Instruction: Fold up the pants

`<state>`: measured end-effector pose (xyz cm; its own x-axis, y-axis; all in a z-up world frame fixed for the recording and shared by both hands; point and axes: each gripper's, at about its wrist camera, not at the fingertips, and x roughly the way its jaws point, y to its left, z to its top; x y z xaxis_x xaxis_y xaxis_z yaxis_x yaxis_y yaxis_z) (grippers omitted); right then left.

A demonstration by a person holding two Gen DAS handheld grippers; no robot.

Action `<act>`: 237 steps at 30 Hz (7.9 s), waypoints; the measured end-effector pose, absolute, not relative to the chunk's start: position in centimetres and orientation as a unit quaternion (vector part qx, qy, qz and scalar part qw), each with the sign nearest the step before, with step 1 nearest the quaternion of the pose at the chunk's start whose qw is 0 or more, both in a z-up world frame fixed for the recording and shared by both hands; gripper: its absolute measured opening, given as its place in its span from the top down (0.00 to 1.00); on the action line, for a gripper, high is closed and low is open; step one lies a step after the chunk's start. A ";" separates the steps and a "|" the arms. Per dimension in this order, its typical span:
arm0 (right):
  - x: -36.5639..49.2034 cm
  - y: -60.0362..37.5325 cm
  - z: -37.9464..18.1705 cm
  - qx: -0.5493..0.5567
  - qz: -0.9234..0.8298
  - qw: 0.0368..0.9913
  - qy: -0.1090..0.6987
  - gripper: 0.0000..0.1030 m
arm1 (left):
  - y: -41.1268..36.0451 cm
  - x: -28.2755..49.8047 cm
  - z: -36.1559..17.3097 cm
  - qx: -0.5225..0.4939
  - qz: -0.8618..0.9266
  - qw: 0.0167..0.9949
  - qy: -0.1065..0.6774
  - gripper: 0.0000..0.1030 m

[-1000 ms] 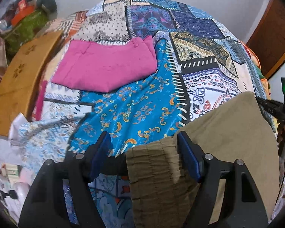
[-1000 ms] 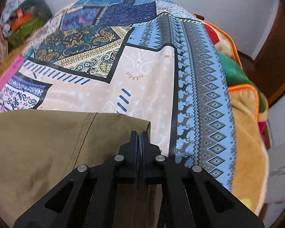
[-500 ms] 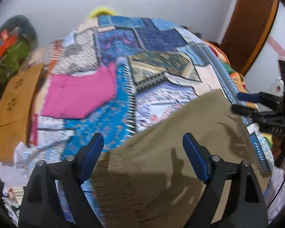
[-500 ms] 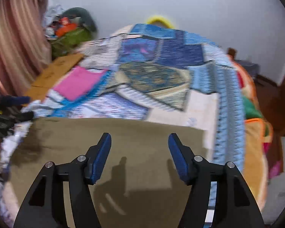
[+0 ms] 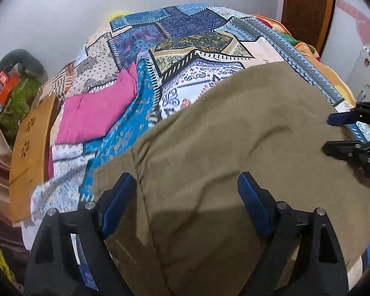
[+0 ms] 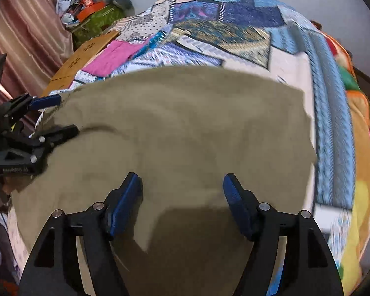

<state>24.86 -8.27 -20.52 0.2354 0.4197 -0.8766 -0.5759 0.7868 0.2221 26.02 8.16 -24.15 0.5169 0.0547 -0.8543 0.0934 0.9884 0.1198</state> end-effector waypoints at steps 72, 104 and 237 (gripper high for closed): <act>16.9 -5.3 -18.4 -0.071 0.359 0.806 0.466 0.35 | 13.9 15.8 -21.9 -0.151 0.087 0.872 0.457 0.58; 14.5 -13.8 -18.7 0.023 0.290 0.833 0.471 0.35 | -1.7 19.8 -13.0 0.016 -0.059 0.914 0.400 0.75; 23.7 -13.5 -22.4 0.095 0.305 0.784 0.532 0.64 | 15.3 24.8 -25.6 -0.135 -0.034 0.846 0.515 0.77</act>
